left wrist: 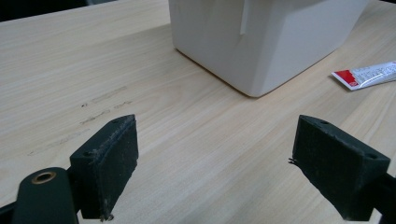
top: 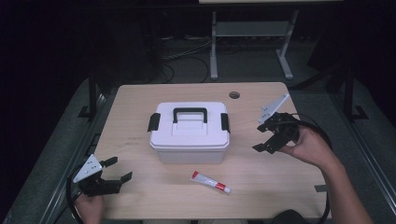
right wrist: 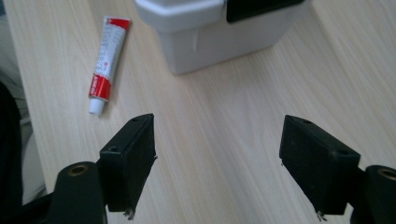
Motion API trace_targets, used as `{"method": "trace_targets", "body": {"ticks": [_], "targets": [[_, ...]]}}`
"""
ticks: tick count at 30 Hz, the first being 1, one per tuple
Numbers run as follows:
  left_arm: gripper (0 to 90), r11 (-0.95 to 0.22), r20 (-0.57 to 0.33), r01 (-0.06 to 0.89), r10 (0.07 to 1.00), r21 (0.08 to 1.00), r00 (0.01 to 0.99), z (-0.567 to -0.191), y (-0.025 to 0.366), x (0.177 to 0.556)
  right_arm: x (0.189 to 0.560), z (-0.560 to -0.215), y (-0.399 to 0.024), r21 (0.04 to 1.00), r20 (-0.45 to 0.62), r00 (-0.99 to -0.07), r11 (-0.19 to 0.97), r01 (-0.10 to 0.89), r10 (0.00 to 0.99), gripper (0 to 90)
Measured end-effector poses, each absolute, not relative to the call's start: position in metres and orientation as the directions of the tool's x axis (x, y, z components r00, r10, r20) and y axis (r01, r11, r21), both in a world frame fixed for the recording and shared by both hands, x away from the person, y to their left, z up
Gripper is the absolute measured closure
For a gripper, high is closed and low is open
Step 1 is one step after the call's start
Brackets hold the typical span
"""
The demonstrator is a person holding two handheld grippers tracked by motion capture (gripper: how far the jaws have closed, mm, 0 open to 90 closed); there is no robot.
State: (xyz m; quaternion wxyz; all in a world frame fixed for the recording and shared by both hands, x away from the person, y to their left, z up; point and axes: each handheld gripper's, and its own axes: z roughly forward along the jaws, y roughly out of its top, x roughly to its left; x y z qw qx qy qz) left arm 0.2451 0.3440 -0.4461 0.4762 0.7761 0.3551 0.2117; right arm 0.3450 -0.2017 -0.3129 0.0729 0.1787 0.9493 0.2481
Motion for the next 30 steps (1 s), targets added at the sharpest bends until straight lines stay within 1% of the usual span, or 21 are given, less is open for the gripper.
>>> {"method": "trace_targets", "body": {"ticks": [6,8,12,19,21,27,30], "targets": [[13.5,-0.294,-0.011,0.348,0.75,0.89,0.662,-0.446,0.343,0.247,0.36,-0.298,-0.185,0.462,-0.066,-0.941,0.846,0.267,0.333,27.4],[13.5,-0.293,-0.014,0.349,0.748,0.89,0.664,-0.446,0.342,0.247,0.369,-0.292,-0.175,0.464,-0.059,-0.949,0.851,0.248,0.309,27.7],[13.6,-0.297,-0.015,0.35,0.745,0.888,0.667,-0.446,0.341,0.248,0.382,-0.287,-0.159,0.439,-0.047,-0.96,0.869,0.229,0.277,27.7],[13.5,-0.289,-0.022,0.353,0.745,0.89,0.667,-0.447,0.342,0.249,0.404,-0.273,-0.136,0.436,-0.035,-0.969,0.876,0.204,0.243,29.7],[13.5,-0.286,-0.026,0.354,0.744,0.89,0.667,-0.447,0.342,0.249,0.41,-0.271,-0.129,0.441,-0.03,-0.973,0.877,0.191,0.227,30.2],[13.5,-0.293,-0.023,0.354,0.742,0.888,0.67,-0.446,0.342,0.25,0.422,-0.266,-0.104,0.405,-0.029,-0.981,0.899,0.165,0.193,31.5],[13.5,-0.293,-0.025,0.356,0.741,0.888,0.671,-0.447,0.342,0.25,0.427,-0.265,-0.092,0.403,-0.026,-0.985,0.903,0.148,0.173,31.7]]}}
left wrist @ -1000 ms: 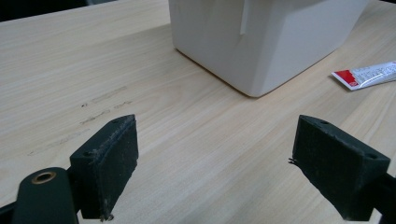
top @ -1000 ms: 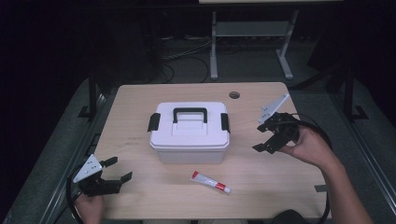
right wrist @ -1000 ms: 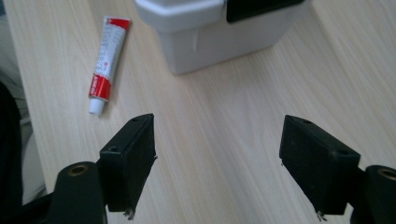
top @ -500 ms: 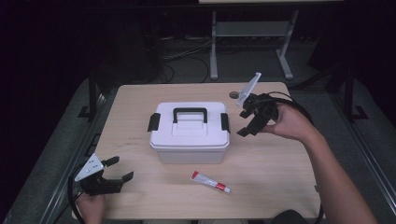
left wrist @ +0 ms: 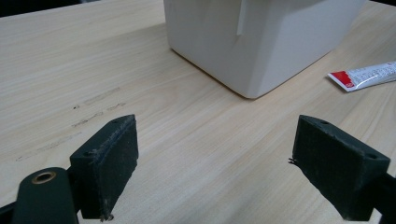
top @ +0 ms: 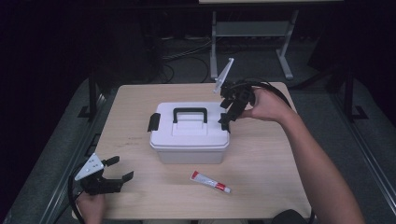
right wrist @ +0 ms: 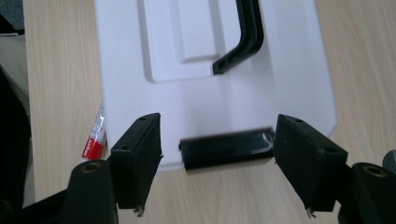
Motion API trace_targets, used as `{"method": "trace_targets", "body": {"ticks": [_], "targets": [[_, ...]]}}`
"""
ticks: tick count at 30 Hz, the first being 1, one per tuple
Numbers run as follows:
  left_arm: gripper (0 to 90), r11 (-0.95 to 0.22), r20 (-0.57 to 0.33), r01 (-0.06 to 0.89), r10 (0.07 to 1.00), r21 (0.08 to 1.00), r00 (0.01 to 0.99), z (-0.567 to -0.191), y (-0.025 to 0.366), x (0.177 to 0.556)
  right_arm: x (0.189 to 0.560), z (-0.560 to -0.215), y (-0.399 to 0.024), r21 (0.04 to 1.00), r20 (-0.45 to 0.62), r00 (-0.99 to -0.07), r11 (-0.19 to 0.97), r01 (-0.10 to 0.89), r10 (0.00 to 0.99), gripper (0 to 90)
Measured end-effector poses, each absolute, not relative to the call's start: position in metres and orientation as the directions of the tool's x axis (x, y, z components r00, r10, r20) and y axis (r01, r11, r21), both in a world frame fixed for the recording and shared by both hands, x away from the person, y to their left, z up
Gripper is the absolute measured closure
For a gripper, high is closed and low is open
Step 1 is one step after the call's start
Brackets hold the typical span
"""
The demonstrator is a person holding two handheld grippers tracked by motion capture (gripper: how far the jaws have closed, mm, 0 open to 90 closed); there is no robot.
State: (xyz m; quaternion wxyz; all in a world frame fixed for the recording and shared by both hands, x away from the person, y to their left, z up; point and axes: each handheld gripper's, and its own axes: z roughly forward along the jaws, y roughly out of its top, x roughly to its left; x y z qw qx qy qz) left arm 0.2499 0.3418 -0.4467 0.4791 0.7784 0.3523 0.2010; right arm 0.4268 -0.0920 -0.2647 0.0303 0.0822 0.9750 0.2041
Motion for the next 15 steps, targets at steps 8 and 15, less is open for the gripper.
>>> {"method": "trace_targets", "body": {"ticks": [8,15], "targets": [[13.5,-0.295,-0.026,0.359,0.74,0.886,0.672,-0.446,0.343,0.25,0.441,-0.261,-0.062,0.403,-0.023,-0.991,0.908,0.114,0.134,34.6],[13.5,-0.291,-0.027,0.359,0.742,0.887,0.67,-0.447,0.343,0.25,0.452,-0.266,-0.041,0.387,-0.015,-0.994,0.917,0.098,0.113,39.3]]}}
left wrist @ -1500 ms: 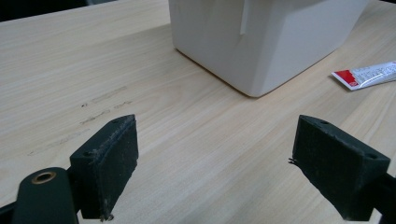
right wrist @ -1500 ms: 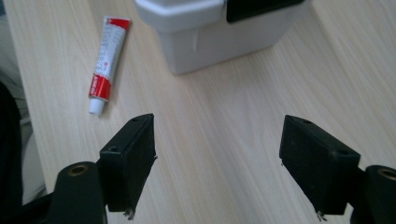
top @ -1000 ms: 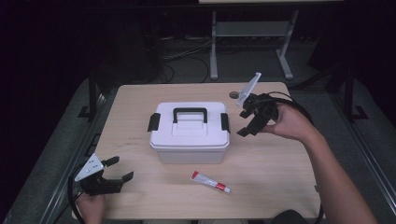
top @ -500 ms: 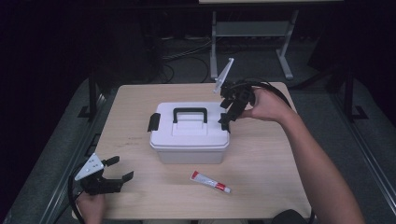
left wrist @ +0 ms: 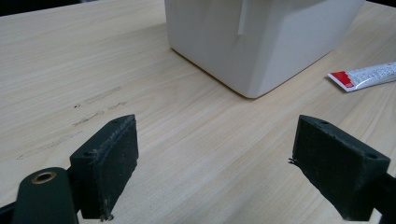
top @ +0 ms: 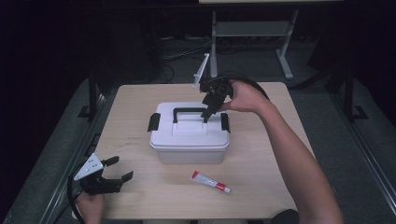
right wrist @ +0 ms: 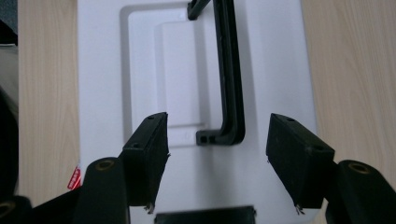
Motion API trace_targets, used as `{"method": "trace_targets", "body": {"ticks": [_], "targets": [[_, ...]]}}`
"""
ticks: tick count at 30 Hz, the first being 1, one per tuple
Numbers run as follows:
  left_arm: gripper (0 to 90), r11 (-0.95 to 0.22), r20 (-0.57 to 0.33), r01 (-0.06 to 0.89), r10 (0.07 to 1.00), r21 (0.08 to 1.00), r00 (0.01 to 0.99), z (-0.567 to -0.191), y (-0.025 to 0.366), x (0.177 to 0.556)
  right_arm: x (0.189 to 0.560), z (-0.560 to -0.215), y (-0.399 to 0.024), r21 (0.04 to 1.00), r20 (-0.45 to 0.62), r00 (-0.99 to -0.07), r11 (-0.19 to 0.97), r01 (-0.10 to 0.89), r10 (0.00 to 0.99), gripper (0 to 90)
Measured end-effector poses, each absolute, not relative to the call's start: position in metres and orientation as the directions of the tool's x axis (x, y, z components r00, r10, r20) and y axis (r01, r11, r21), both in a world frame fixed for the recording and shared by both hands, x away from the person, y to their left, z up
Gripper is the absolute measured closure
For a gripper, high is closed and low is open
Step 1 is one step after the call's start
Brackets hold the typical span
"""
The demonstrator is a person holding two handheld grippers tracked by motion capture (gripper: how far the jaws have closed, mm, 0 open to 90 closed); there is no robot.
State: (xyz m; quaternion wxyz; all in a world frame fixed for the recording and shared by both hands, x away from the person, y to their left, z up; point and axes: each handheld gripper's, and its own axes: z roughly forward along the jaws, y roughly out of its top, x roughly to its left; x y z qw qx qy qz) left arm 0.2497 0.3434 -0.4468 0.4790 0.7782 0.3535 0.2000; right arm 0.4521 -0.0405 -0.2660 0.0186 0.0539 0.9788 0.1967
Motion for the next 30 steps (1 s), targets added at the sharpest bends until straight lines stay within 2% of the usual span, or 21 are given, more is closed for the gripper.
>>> {"method": "trace_targets", "body": {"ticks": [13,23,30], "targets": [[13.5,-0.293,-0.029,0.36,0.739,0.885,0.673,-0.447,0.343,0.25,0.465,-0.279,-0.01,0.371,0.005,-0.997,0.926,0.069,0.072,50.6],[13.6,-0.289,-0.031,0.362,0.742,0.886,0.67,-0.447,0.344,0.25,0.464,-0.278,0.0,0.362,0.012,-0.999,0.932,0.035,0.033,70.2],[13.6,-0.297,-0.029,0.364,0.739,0.883,0.673,-0.447,0.343,0.25,0.461,-0.276,0.001,0.354,0.009,-1.0,0.935,0.019,0.017,75.0]]}}
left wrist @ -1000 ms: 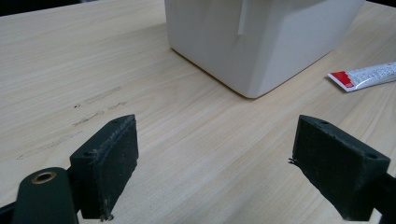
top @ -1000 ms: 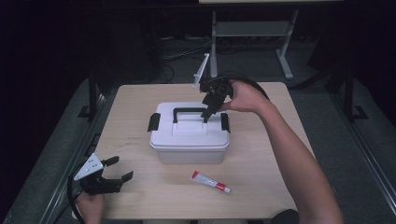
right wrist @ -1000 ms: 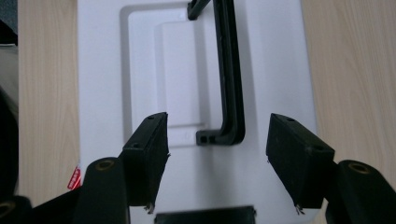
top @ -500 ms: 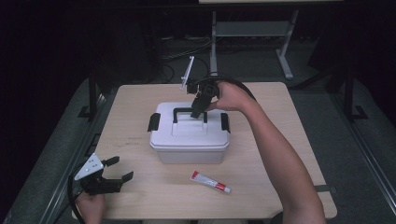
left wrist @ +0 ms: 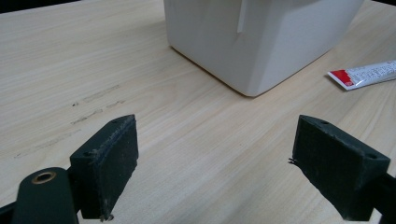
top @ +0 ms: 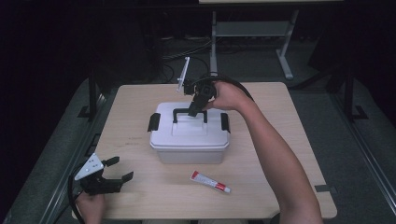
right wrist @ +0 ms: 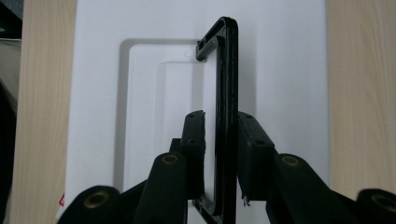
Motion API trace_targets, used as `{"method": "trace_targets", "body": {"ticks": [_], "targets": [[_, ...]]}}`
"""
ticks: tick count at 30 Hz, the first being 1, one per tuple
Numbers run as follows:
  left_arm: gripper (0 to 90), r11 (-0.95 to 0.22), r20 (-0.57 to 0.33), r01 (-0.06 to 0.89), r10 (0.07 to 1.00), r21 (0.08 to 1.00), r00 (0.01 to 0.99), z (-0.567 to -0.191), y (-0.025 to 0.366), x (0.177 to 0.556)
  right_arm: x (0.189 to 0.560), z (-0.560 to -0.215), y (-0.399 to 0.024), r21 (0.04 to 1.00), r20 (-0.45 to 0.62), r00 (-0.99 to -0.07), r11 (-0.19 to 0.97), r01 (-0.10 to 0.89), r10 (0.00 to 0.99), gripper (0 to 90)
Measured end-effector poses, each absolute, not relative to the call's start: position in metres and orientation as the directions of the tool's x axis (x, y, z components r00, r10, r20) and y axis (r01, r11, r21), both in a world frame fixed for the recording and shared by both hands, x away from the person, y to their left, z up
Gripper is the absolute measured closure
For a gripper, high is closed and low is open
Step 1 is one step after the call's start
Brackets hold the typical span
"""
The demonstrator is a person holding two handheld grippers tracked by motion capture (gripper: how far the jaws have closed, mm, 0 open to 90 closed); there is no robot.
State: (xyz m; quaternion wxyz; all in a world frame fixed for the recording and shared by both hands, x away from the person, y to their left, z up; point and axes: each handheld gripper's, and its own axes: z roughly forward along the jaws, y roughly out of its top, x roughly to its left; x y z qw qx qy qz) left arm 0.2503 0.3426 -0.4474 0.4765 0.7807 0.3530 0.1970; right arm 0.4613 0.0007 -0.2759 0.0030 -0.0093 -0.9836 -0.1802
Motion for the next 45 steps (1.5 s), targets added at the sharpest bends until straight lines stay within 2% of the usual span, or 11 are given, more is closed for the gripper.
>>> {"method": "trace_targets", "body": {"ticks": [19,45], "targets": [[13.6,-0.282,-0.039,0.369,0.747,0.886,0.664,-0.447,0.346,0.249,0.46,-0.273,0.014,0.313,0.033,-0.999,0.95,-0.005,-0.016,83.0],[13.5,-0.287,-0.036,0.371,0.748,0.883,0.663,-0.448,0.345,0.25,0.455,-0.257,0.012,0.319,0.035,-0.999,0.948,-0.004,-0.016,84.4]]}}
